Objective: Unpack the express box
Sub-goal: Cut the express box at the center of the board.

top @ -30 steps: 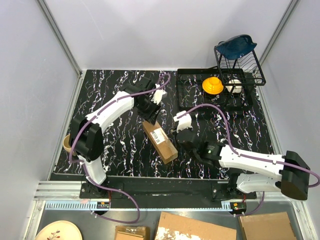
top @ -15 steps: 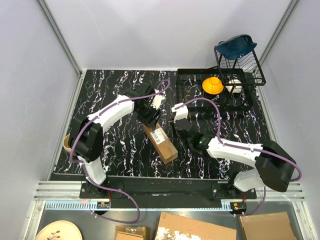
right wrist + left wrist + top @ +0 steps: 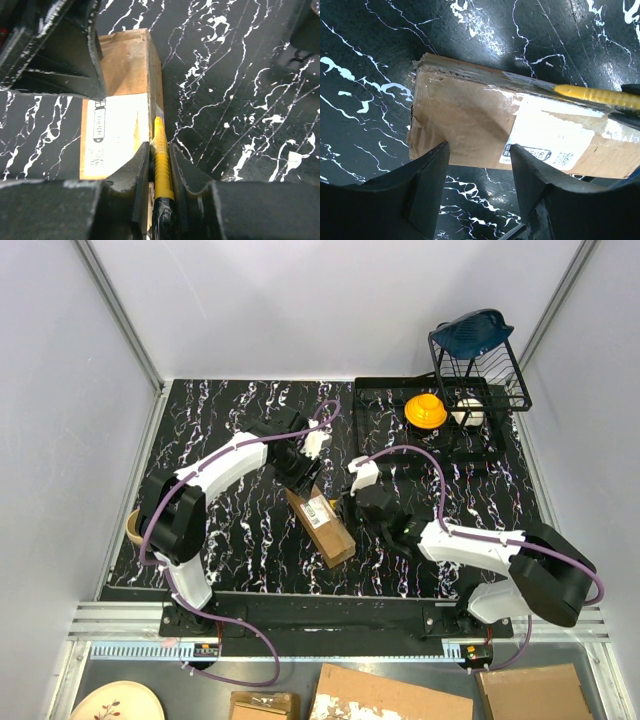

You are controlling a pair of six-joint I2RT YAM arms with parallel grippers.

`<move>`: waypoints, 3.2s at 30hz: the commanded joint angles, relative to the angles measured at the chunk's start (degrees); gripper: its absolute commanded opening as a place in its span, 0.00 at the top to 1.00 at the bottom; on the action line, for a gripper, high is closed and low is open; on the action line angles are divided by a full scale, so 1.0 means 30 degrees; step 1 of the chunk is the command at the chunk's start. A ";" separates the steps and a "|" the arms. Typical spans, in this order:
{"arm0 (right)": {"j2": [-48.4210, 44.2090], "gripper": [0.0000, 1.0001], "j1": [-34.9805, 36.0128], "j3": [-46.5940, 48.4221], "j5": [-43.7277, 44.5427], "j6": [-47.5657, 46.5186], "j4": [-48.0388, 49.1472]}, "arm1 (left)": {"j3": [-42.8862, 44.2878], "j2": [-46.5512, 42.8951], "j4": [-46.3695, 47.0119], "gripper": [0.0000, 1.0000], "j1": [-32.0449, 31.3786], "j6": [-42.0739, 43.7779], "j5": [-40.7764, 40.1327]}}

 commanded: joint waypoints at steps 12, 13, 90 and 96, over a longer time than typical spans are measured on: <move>-0.1366 1.00 0.0860 -0.0180 0.0261 0.1028 -0.0259 | 0.0241 0.0706 0.0961 0.46 0.0390 0.0699 -0.0958; -0.1425 1.00 0.0860 -0.0122 0.0647 0.0911 -0.0495 | 0.0212 0.0618 0.0843 0.46 0.0390 0.0611 -0.0608; 0.3145 1.00 0.0713 0.2925 0.4225 -0.2138 0.6358 | -0.5150 -0.2079 0.4123 0.39 -0.0226 -0.1411 -0.1542; 0.3582 1.00 0.0684 0.2954 0.3961 -0.1816 0.6241 | -0.5179 -0.2107 0.4152 0.39 -0.0196 -0.1440 -0.1483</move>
